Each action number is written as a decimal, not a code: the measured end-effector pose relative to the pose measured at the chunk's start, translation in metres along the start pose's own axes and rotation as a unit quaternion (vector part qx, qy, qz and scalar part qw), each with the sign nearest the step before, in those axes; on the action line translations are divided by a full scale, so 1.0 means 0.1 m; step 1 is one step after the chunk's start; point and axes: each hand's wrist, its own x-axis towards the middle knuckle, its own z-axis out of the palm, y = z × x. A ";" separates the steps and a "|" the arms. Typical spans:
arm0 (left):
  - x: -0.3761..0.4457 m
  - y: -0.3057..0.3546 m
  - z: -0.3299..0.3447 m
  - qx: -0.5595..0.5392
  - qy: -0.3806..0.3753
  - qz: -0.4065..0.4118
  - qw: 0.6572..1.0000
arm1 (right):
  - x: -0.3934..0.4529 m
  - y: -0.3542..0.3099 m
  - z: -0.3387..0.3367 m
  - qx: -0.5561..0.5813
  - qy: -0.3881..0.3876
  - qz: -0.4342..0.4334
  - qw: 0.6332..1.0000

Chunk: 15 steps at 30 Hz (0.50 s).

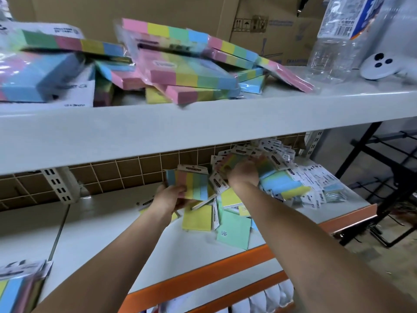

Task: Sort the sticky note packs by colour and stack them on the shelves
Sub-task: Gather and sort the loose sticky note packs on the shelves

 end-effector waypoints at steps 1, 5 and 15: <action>-0.01 -0.01 -0.02 0.003 0.000 -0.001 1.000 | 0.06 -0.02 0.01 -0.007 0.006 -0.002 1.000; -0.07 -0.02 -0.09 0.010 0.001 0.004 1.000 | 0.20 -0.10 0.18 0.002 0.044 0.096 0.994; -0.14 -0.01 -0.28 -0.002 0.030 -0.004 1.000 | 0.36 -0.21 0.31 0.086 0.122 0.149 0.977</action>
